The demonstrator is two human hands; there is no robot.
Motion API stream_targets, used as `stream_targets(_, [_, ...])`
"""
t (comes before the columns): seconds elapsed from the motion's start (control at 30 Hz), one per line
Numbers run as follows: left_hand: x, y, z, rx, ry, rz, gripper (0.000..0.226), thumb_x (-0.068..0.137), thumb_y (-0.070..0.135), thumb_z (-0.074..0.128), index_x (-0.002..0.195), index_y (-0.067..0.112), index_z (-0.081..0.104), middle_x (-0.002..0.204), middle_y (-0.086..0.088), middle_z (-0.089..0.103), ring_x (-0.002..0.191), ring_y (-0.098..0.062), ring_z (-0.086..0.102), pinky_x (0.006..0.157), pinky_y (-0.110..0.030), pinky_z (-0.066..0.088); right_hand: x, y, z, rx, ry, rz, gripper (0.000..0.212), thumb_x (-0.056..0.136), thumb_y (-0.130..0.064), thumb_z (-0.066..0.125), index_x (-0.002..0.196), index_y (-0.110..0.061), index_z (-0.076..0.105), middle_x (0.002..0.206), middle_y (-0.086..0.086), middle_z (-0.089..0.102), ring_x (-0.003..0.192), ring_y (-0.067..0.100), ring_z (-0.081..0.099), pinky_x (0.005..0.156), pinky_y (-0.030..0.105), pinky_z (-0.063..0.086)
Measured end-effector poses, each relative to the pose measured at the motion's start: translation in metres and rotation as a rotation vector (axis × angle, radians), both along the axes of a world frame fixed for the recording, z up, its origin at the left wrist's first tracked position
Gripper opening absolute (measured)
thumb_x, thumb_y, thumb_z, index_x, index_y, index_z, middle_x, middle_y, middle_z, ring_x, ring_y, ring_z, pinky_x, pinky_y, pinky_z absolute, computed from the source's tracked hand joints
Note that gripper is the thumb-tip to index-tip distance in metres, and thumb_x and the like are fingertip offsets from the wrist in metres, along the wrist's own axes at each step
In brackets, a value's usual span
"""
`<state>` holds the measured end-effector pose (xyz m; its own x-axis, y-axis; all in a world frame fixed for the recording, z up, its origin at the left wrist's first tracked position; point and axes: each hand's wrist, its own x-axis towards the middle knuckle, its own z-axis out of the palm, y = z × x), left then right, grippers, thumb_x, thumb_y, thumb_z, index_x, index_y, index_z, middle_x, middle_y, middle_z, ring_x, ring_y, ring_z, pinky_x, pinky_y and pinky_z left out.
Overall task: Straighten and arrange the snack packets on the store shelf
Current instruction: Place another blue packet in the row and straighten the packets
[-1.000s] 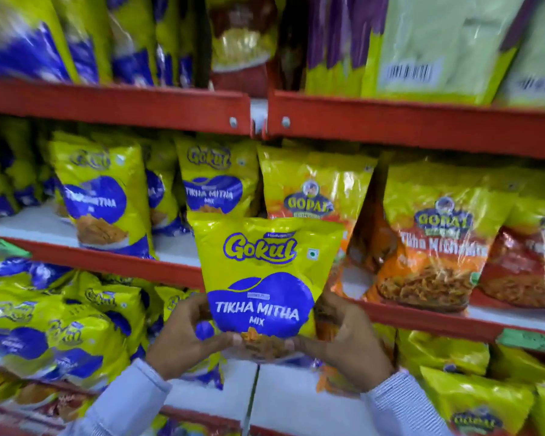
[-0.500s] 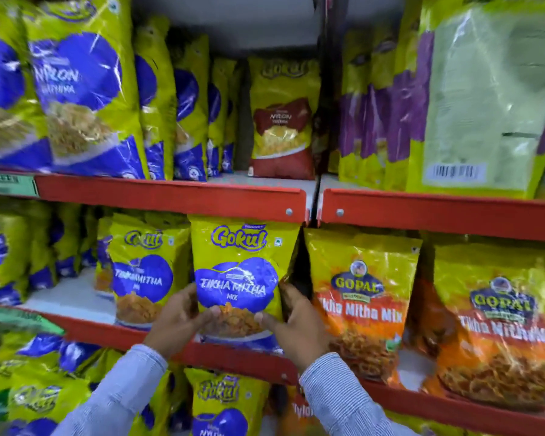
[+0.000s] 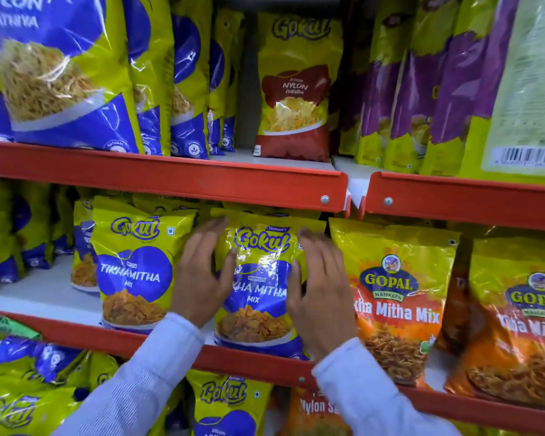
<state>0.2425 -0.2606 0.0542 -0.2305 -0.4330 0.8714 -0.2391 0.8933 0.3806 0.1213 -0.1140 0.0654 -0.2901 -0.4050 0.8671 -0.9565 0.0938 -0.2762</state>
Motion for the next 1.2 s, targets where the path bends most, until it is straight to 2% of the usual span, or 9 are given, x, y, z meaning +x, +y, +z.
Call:
stream_targets(0.07, [-0.016, -0.009, 0.016, -0.099, -0.13, 0.094, 0.037, 0.095, 0.02, 0.051, 0.127, 0.005, 0.058, 0.126, -0.02, 0.064, 0.12, -0.035, 0.052, 0.108, -0.032, 0.035, -0.01, -0.019, 0.023, 0.1, 0.148, -0.121, 0.047, 0.084, -0.008, 0.047, 0.131, -0.005, 0.051, 0.127, 0.015, 0.062, 0.121, 0.033, 0.054, 0.109, 0.042, 0.043])
stream_targets(0.2, [-0.031, -0.022, 0.037, -0.183, -0.32, 0.206, 0.04, 0.08, 0.012, 0.042, 0.11, 0.005, 0.067, 0.101, -0.026, 0.071, 0.09, -0.047, 0.065, 0.083, -0.044, 0.046, -0.025, -0.042, 0.045, 0.243, 0.254, -0.285, 0.051, 0.071, -0.011, 0.043, 0.119, -0.007, 0.061, 0.107, 0.018, 0.071, 0.097, 0.038, 0.067, 0.085, 0.039, 0.057])
stream_targets(0.33, [-0.035, -0.023, 0.058, -0.085, -0.359, 0.126, 0.047, 0.066, -0.008, 0.058, 0.108, 0.006, 0.073, 0.099, -0.031, 0.074, 0.087, -0.051, 0.068, 0.074, -0.051, 0.059, -0.029, -0.044, 0.056, 0.273, 0.348, -0.32, 0.054, 0.068, -0.01, 0.036, 0.111, -0.01, 0.068, 0.098, 0.017, 0.074, 0.08, 0.038, 0.07, 0.065, 0.035, 0.059])
stream_targets(0.4, [-0.035, -0.024, 0.054, -0.108, -0.305, 0.12, 0.049, 0.066, -0.009, 0.059, 0.111, 0.007, 0.071, 0.103, -0.03, 0.073, 0.093, -0.049, 0.066, 0.079, -0.05, 0.058, -0.03, -0.044, 0.055, 0.26, 0.363, -0.313, 0.056, 0.068, -0.009, 0.036, 0.116, -0.01, 0.066, 0.105, 0.018, 0.073, 0.088, 0.039, 0.069, 0.071, 0.036, 0.059])
stream_targets(0.47, [-0.027, -0.021, 0.039, -0.171, -0.23, 0.146, 0.044, 0.076, 0.002, 0.05, 0.116, 0.009, 0.066, 0.114, -0.027, 0.069, 0.108, -0.042, 0.057, 0.095, -0.049, 0.051, -0.029, -0.04, 0.043, 0.239, 0.334, -0.24, 0.056, 0.073, -0.009, 0.041, 0.126, -0.007, 0.058, 0.119, 0.019, 0.067, 0.108, 0.04, 0.063, 0.093, 0.042, 0.055])
stream_targets(0.6, [-0.006, -0.006, -0.006, -0.278, -0.26, 0.128, 0.046, 0.092, 0.013, 0.042, 0.137, 0.011, 0.053, 0.15, -0.014, 0.05, 0.144, -0.04, 0.033, 0.12, -0.064, 0.017, -0.02, -0.023, 0.0, 0.319, 0.321, -0.122, 0.054, 0.094, -0.021, 0.04, 0.146, -0.007, 0.035, 0.154, 0.011, 0.039, 0.146, 0.032, 0.029, 0.121, 0.05, 0.024])
stream_targets(0.77, [-0.001, -0.007, -0.041, -0.23, -0.492, 0.192, 0.054, 0.1, 0.027, 0.036, 0.152, 0.015, 0.029, 0.166, -0.006, 0.02, 0.155, -0.033, 0.0, 0.121, -0.068, 0.004, -0.028, -0.031, -0.022, 0.456, 0.312, -0.163, 0.061, 0.097, -0.032, 0.034, 0.151, -0.007, 0.02, 0.163, 0.009, 0.019, 0.152, 0.024, 0.006, 0.125, 0.046, 0.008])
stream_targets(0.97, [-0.015, 0.024, -0.032, -0.208, -0.451, 0.194, 0.057, 0.099, 0.031, 0.035, 0.153, 0.015, 0.027, 0.166, -0.009, 0.016, 0.155, -0.033, -0.004, 0.122, -0.066, -0.004, -0.03, 0.014, -0.017, 0.331, 0.32, -0.121, 0.06, 0.098, -0.026, 0.036, 0.152, -0.008, 0.018, 0.164, 0.009, 0.012, 0.153, 0.027, 0.002, 0.125, 0.046, 0.006])
stream_targets(1.2, [-0.076, 0.1, -0.039, -0.341, -0.561, 0.042, 0.06, 0.1, 0.036, 0.032, 0.155, 0.017, 0.017, 0.167, -0.005, 0.009, 0.155, -0.03, -0.005, 0.122, -0.064, -0.006, -0.096, 0.087, -0.045, 0.319, 0.185, -0.329, 0.063, 0.095, -0.03, 0.035, 0.152, -0.009, 0.017, 0.163, 0.013, 0.012, 0.152, 0.03, 0.001, 0.124, 0.052, 0.003])
